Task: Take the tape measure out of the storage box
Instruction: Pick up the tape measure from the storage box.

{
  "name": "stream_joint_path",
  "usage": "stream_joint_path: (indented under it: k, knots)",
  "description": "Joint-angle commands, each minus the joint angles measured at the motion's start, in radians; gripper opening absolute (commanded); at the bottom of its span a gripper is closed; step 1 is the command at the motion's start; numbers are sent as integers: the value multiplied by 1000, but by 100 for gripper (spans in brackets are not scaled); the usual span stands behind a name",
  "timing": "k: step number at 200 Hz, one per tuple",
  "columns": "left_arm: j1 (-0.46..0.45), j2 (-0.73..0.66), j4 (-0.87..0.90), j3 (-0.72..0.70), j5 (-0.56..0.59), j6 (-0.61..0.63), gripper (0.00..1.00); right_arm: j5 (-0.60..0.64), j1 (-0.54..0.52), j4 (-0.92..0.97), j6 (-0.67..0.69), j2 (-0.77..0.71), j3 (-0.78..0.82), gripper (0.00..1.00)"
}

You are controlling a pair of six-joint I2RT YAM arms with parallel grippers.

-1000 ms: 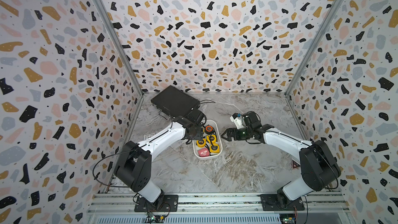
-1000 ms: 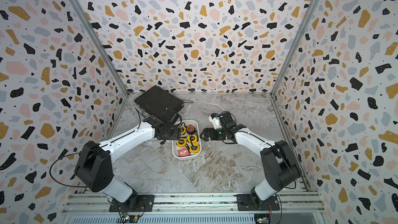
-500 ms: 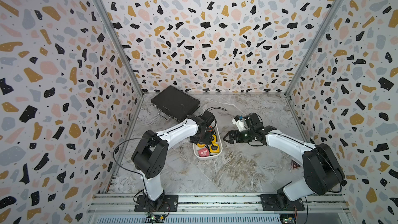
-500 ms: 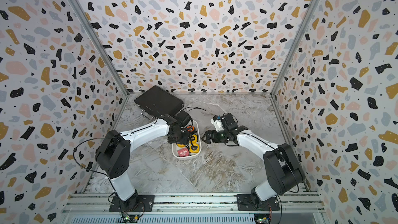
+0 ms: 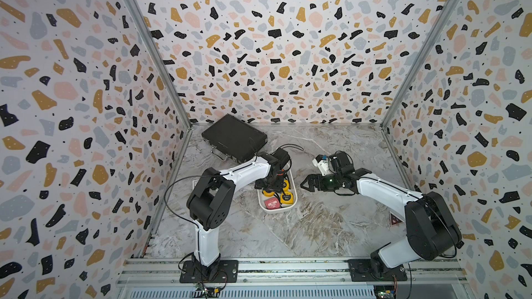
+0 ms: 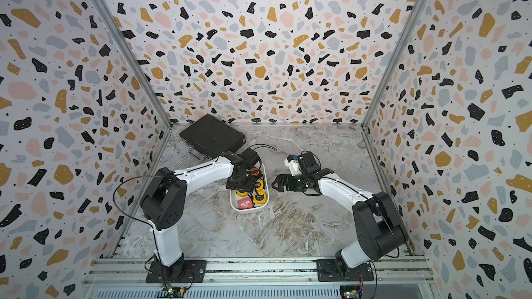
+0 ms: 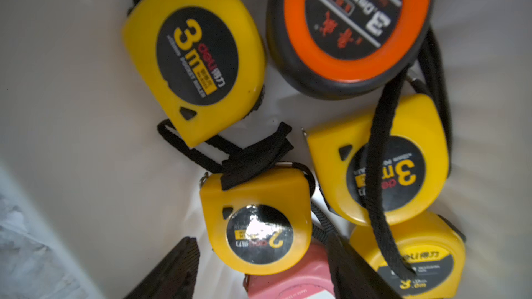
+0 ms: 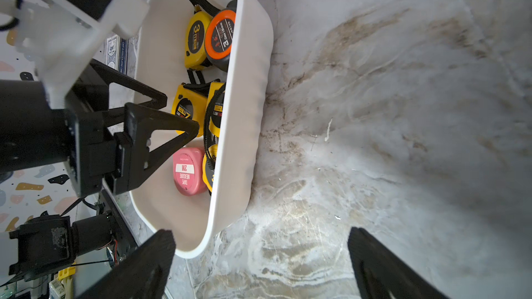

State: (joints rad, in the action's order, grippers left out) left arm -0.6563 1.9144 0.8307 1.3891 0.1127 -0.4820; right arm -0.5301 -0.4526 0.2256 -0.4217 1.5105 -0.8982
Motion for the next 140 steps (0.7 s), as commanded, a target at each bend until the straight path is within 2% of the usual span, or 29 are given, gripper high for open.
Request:
stream_joint_path:
  k: [1,102,118,140]
  knots:
    - [2,22,33,28,37,5,75,-14,10,14,1,-5,3,99]
    - [1,85,6,36,41,-10,74,-32,25,15,3,23,-22,99]
    - [1,97,4,43,36,-15,70,-34,25,16,3,29,-24,99]
    - [3,109,8,49,29,-23,56,-36,25,21,3,30,-27,99]
